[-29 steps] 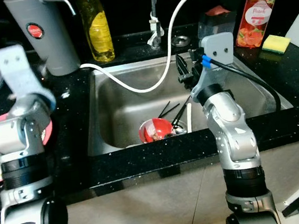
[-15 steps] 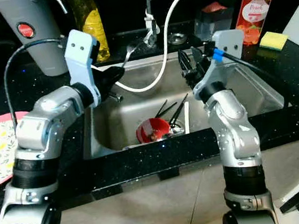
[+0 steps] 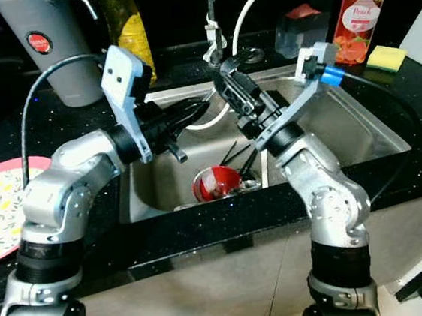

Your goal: Kitchen organization

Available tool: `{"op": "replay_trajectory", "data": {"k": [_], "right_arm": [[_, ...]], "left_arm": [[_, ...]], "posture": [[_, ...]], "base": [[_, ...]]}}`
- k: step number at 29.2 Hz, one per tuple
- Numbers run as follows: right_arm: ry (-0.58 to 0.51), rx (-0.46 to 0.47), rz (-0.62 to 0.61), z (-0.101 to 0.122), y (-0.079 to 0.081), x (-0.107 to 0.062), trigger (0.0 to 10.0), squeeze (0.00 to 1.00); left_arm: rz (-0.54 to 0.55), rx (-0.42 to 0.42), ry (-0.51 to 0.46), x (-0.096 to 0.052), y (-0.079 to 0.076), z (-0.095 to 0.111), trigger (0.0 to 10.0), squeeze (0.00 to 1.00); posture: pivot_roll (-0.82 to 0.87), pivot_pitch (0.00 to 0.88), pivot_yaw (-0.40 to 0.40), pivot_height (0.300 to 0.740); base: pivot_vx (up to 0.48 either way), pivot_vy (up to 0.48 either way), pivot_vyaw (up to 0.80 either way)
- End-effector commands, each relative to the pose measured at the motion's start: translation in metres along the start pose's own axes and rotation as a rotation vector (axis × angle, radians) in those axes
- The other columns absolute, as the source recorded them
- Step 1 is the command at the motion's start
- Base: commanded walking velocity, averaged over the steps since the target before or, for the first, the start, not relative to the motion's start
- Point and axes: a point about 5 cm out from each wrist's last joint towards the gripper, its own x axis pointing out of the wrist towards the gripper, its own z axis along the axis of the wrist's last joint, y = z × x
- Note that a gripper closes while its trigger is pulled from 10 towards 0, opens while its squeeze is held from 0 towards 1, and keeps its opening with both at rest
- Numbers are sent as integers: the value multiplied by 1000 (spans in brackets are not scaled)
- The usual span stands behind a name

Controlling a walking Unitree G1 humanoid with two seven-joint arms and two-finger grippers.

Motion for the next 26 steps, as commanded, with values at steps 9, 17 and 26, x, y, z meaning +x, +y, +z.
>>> {"op": "replay_trajectory", "data": {"k": [9,17,26], "right_arm": [[-20,119,-86,0,-12,-7,10000,0],[-18,134,-98,1,-14,-9,10000,0],[-13,137,-89,1,-12,-9,0,0]], "left_arm": [[-32,47,-4,1,-3,-3,10000,0],[-54,61,14,2,-7,-9,10000,0],[-53,67,14,2,-7,-10,10000,0]], "posture": [[48,3,25,740],[47,4,26,740],[47,4,26,740]], "base": [[0,0,0],[0,0,0],[0,0,0]]}}
